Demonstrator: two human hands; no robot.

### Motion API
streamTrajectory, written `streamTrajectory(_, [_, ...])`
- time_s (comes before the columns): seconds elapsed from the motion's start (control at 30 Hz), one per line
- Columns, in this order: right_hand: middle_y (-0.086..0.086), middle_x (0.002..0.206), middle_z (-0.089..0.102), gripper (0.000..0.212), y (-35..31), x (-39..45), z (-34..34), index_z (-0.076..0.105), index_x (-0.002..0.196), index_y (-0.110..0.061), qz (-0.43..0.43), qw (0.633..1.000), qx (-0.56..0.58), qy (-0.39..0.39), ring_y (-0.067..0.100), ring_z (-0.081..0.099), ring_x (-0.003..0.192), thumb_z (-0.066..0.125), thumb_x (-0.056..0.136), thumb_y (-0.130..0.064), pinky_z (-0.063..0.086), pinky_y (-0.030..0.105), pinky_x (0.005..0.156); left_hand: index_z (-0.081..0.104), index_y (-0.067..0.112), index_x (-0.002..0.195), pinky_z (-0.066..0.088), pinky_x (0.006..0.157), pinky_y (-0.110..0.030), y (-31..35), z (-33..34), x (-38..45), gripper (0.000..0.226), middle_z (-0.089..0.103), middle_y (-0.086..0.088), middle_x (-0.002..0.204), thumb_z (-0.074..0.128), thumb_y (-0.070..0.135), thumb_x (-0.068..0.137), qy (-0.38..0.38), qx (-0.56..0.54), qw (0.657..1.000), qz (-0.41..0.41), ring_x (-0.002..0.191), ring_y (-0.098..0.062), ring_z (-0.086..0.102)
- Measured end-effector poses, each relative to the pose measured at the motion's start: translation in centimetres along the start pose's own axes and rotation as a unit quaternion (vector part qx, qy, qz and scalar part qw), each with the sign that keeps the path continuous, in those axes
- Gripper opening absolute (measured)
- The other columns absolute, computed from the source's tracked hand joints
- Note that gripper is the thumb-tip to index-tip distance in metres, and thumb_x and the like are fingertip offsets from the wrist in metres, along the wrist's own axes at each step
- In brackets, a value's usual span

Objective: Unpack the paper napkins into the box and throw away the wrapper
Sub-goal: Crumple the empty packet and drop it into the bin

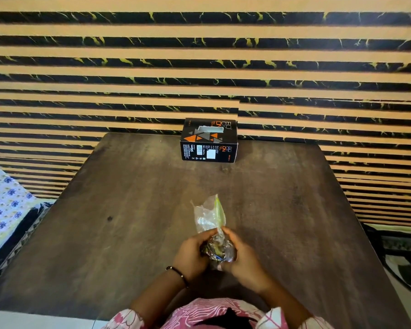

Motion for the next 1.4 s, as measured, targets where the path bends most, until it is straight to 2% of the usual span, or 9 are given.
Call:
streamTrajectory(0.23, [-0.014,0.094,0.066,0.043,-2.4,-1.2,-1.8,0.062,0.088,-0.038,-0.079,0.994,-0.028,0.070,-0.004,0.062,0.083,0.077,0.064,-0.005,0.047,0.010,0.073,0.070,0.036,0.085,0.033,0.087,0.000,1.4,-1.6,-0.5,0.035,0.044,0.010,0.111,0.068,0.010,0.061,0.079,-0.038,0.995,0.040,0.106,0.005,0.048])
streamTrajectory(0.4, [-0.016,0.111,0.055,0.060,-2.9,-1.8,-1.9,0.054,0.101,-0.041,-0.098,0.989,0.034,0.110,0.002,0.058,0.101,0.076,0.060,-0.004,0.053,0.030,0.087,0.061,0.035,0.072,0.043,0.092,-0.012,1.9,-2.2,-0.6,0.022,0.065,0.004,0.111,0.072,0.022,0.059,0.035,-0.064,0.996,0.044,0.111,-0.007,0.059])
streamTrajectory(0.53, [-0.014,0.118,0.058,0.097,-2.5,-1.7,-1.6,0.031,0.138,-0.039,-0.063,0.991,0.109,0.049,0.002,0.061,0.103,0.077,0.064,0.004,0.051,0.023,0.087,0.061,0.031,0.078,0.051,0.078,-0.023,2.0,-2.5,-1.1,0.024,0.071,0.006,0.091,0.074,0.020,0.061,0.014,-0.108,0.993,0.045,0.088,-0.004,0.066])
streamTrajectory(0.63, [-0.010,0.101,0.067,0.077,-3.0,-2.0,-1.7,0.045,0.123,-0.033,-0.054,0.990,0.116,0.057,-0.005,0.065,0.091,0.074,0.066,0.010,0.050,0.015,0.082,0.052,0.021,0.095,0.048,0.077,-0.018,3.0,-2.8,-1.3,0.040,0.060,0.004,0.088,0.071,0.009,0.062,0.005,-0.141,0.988,0.055,0.082,0.002,0.059])
streamTrajectory(0.77, [0.000,0.093,0.072,0.051,-3.6,-2.8,-2.1,0.064,0.102,-0.022,-0.064,0.983,0.131,0.113,0.006,0.067,0.083,0.077,0.062,0.007,0.052,0.022,0.077,0.031,0.027,0.136,0.040,0.097,-0.012,4.1,-3.8,-1.4,0.086,0.041,0.009,0.125,0.069,0.035,0.060,0.000,-0.103,0.992,0.071,0.112,0.000,0.051])
streamTrajectory(0.97, [0.010,0.086,0.068,0.029,-3.8,-6.3,-2.2,0.067,0.083,-0.023,-0.074,0.976,0.082,0.188,0.017,0.065,0.079,0.071,0.056,-0.035,0.052,0.025,0.071,0.042,0.037,0.119,0.043,0.086,-0.007,5.4,-2.4,-2.9,0.066,0.059,0.003,0.117,0.071,0.007,0.067,-0.109,-0.115,0.984,0.084,0.102,0.003,0.059])
streamTrajectory(1.1, [0.000,0.086,0.068,0.031,-2.4,-9.3,-1.9,0.065,0.087,-0.029,-0.049,0.966,0.050,0.250,0.018,0.064,0.083,0.076,0.063,-0.013,0.054,0.043,0.075,0.050,0.028,0.116,0.046,0.082,-0.009,6.0,-1.4,-4.0,0.061,0.063,0.009,0.108,0.076,0.004,0.067,-0.110,-0.100,0.984,0.096,0.097,0.005,0.060])
streamTrajectory(1.27, [0.005,0.082,0.066,0.034,-0.3,-13.6,-2.4,0.066,0.074,-0.032,-0.020,0.936,0.117,0.332,0.029,0.063,0.082,0.071,0.057,-0.003,0.052,0.054,0.073,0.038,0.046,0.120,0.048,0.092,-0.020,7.3,1.4,-5.4,0.072,0.040,0.010,0.127,0.077,0.018,0.067,-0.156,-0.051,0.976,0.141,0.104,0.002,0.054])
streamTrajectory(1.4, [-0.002,0.074,0.070,0.043,0.9,-17.6,-4.4,0.066,0.070,-0.027,-0.026,0.905,0.161,0.392,0.018,0.064,0.070,0.071,0.061,0.015,0.054,0.037,0.065,0.018,0.048,0.132,0.037,0.089,-0.001,9.3,4.3,-5.9,0.095,0.023,0.016,0.139,0.077,0.053,0.058,-0.237,-0.064,0.960,0.133,0.114,0.007,0.045])
Point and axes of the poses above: each hand's wrist, its own x-axis towards the middle knuckle, its own z-axis out of the palm, y = z × x, the point moved 5 cm from there along x, towards the middle knuckle
